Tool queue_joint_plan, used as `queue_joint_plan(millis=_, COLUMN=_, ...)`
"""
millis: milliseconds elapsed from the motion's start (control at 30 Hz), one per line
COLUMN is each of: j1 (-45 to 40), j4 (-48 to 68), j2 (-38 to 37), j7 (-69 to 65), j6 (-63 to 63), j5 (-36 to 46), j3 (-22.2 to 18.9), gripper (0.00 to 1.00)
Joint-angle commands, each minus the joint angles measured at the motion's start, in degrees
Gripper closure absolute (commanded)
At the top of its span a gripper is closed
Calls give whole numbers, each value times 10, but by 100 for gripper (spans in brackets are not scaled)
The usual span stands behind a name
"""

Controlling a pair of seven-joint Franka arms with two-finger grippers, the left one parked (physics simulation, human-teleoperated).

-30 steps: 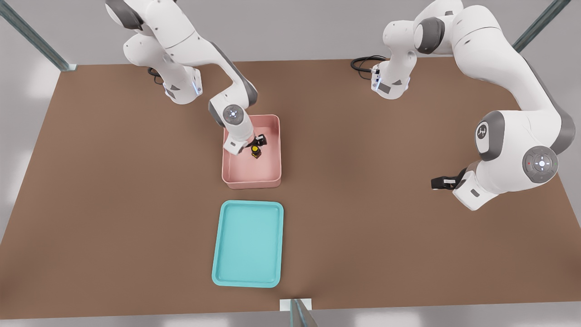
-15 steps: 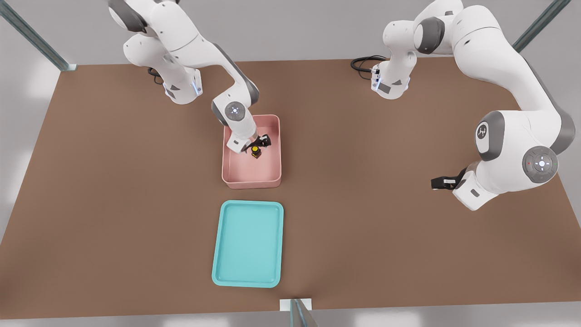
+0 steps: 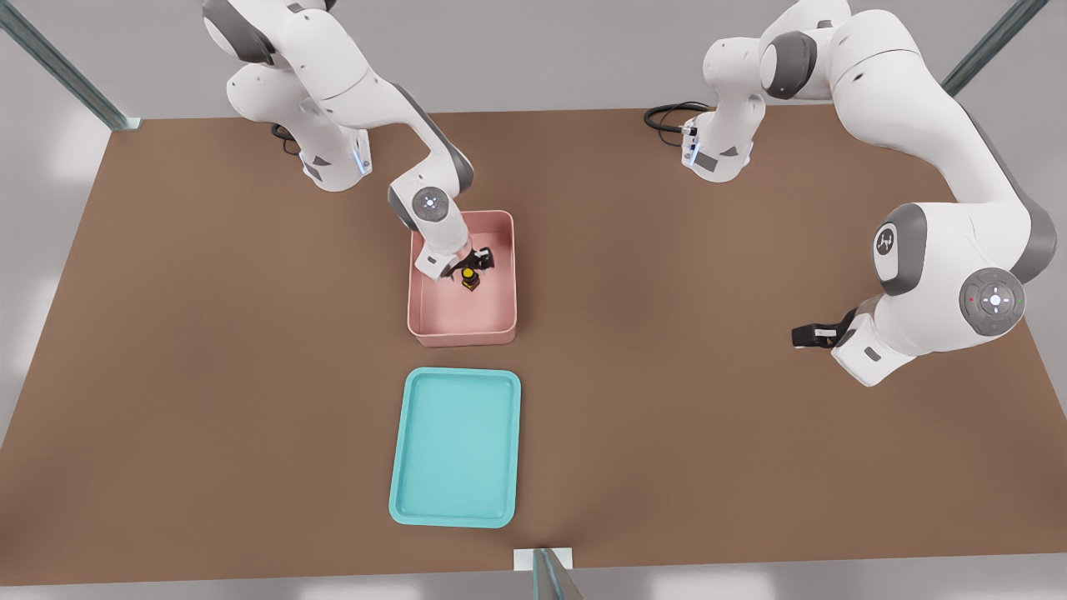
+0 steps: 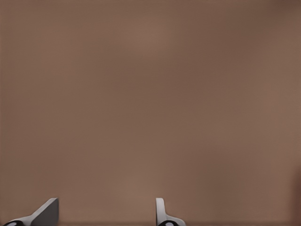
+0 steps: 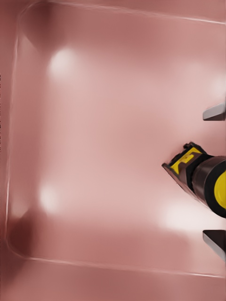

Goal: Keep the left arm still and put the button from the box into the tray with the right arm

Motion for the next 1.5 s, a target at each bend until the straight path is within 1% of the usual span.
queue_joint_plan(millis=0, j1=-1, j4=0, j2=0, j7=4, j6=7, j5=0, j3=0, gripper=27)
queue_joint_plan(millis=33, j1=0, j4=1, j2=0, j7=5, j6=7, j5=0, j3=0, gripper=34)
queue_joint_plan(millis=100, j1=-3, j4=2, j2=-1, j7=8, j6=4, j5=0, j3=-1, gripper=41)
queue_joint_plan(millis=167, j1=-3, j4=4, j2=-2, j7=11, j6=2, j5=0, j3=-2, gripper=43)
queue_joint_plan(millis=300, j1=-3, j4=13, j2=-7, j7=15, j6=-6, j5=3, j3=-10, gripper=44)
queue_joint_plan(millis=333, j1=-3, j4=16, j2=-7, j7=14, j6=-7, j5=10, j3=-9, gripper=48)
queue_joint_plan(millis=400, j1=-3, j4=16, j2=-7, j7=14, j6=-7, j5=10, j3=-9, gripper=50)
queue_joint_plan(millis=500, j1=-3, j4=11, j2=-6, j7=-23, j6=-7, j5=11, j3=-9, gripper=49)
queue_joint_plan(millis=633, j1=-3, j4=10, j2=-4, j7=-27, j6=-9, j5=11, j3=-10, gripper=49)
queue_joint_plan(millis=667, j1=-3, j4=10, j2=-4, j7=-26, j6=-13, j5=11, j3=-11, gripper=49)
queue_joint_plan(millis=700, j1=-3, j4=11, j2=-6, j7=-25, j6=-24, j5=10, j3=-11, gripper=51)
queue_joint_plan(millis=767, j1=-3, j4=18, j2=-7, j7=-23, j6=-37, j5=10, j3=-18, gripper=51)
queue_joint_plan(millis=800, j1=-3, j4=33, j2=-14, j7=-23, j6=-68, j5=10, j3=-22, gripper=51)
queue_joint_plan(millis=967, j1=-7, j4=119, j2=-16, j7=-22, j6=-130, j5=10, j3=-51, gripper=51)
queue_joint_plan(millis=1000, j1=-13, j4=133, j2=-15, j7=-29, j6=-131, j5=10, j3=-57, gripper=51)
queue_joint_plan(millis=1100, j1=-33, j4=200, j2=-16, j7=-51, j6=-195, j5=10, j3=-71, gripper=51)
queue_joint_plan(millis=1133, j1=-38, j4=233, j2=-9, j7=-67, j6=-210, j5=27, j3=-76, gripper=51)
queue_joint_plan(millis=1167, j1=-38, j4=255, j2=4, j7=-110, j6=-210, j5=60, j3=-90, gripper=51)
queue_joint_plan(millis=1333, j1=-64, j4=434, j2=138, j7=-115, j6=-210, j5=59, j3=-96, gripper=51)
queue_joint_plan(millis=1400, j1=-73, j4=485, j2=194, j7=-115, j6=-210, j5=57, j3=-98, gripper=51)
queue_joint_plan(millis=1433, j1=-92, j4=505, j2=214, j7=-148, j6=-210, j5=58, j3=-98, gripper=51)
queue_joint_plan(millis=1467, j1=-94, j4=519, j2=230, j7=-156, j6=-210, j5=57, j3=-98, gripper=51)
